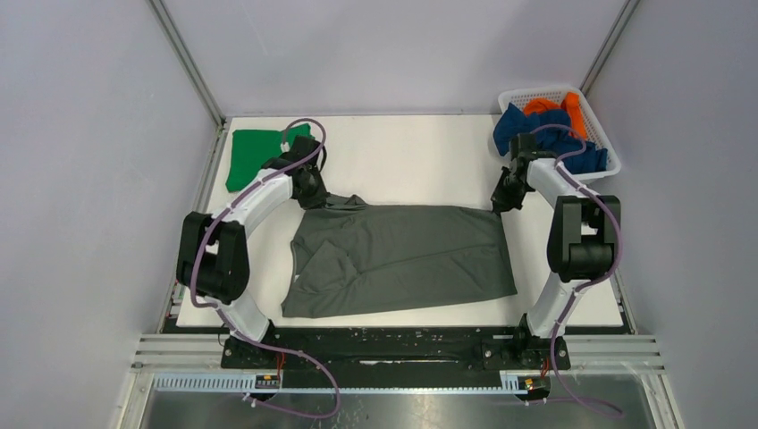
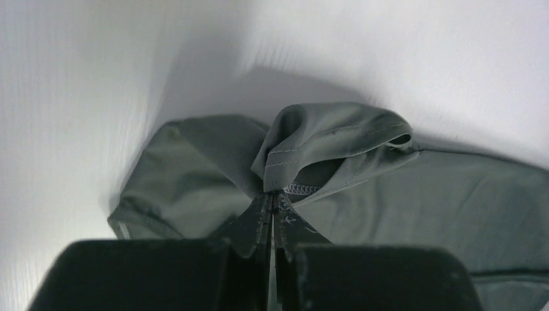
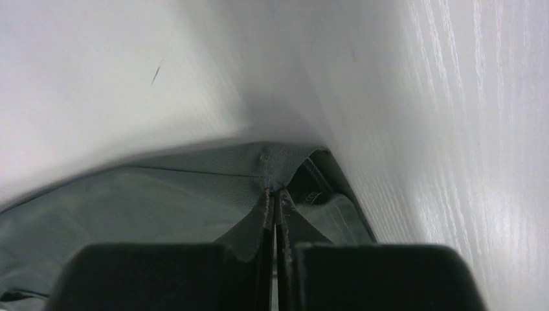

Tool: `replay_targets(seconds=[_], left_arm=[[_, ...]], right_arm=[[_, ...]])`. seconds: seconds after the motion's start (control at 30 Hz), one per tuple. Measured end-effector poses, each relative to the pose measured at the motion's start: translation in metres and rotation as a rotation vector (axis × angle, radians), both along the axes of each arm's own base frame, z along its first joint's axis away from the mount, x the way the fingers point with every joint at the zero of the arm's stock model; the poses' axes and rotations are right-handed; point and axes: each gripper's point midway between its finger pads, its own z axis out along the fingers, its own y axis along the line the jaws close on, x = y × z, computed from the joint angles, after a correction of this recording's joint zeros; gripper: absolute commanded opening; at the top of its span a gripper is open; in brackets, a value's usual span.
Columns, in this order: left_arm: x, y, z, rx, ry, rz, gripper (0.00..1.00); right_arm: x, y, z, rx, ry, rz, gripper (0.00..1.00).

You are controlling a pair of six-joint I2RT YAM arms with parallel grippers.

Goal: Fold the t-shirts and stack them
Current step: Fold the other side of the tshirt into a rectangle

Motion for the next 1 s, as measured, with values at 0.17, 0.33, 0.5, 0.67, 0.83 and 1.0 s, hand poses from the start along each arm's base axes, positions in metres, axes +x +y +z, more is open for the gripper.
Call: replay_targets(seconds=[0.17, 0.33, 0.5, 0.67, 0.83, 1.0], left_arm=[[-0.039, -0.004, 0.009, -0.023, -0.022, -0.006, 0.00], [-0.070, -0.019, 0.020, -0.039, -0.072, -0.038, 0.00], [-0.104, -0.009, 0.030, -0.043, -0.126, -0.029, 0.00], [-0.129, 0.001, 0.032, -0.041, -0.162, -0.027, 0.00], [-0.155, -0.003, 0.022, -0.055, -0.157, -0.054, 0.01], [-0.192, -0.003, -0.016, -0.070, -0.059, -0.051, 0.33]], right_arm=[[-0.008, 0.005, 0.019, 0.007, -0.051, 0.025, 0.00], [-0.017, 0.011, 0.032, 0.010, -0.087, 0.052, 0.00], [-0.031, 0.004, 0.043, -0.023, -0.113, 0.045, 0.00], [-0.033, 0.002, 0.052, -0.037, -0.155, 0.044, 0.00], [-0.042, 0.001, 0.048, -0.042, -0.153, 0.044, 0.06], [-0.066, -0.007, 0.027, -0.075, -0.093, 0.021, 0.31]])
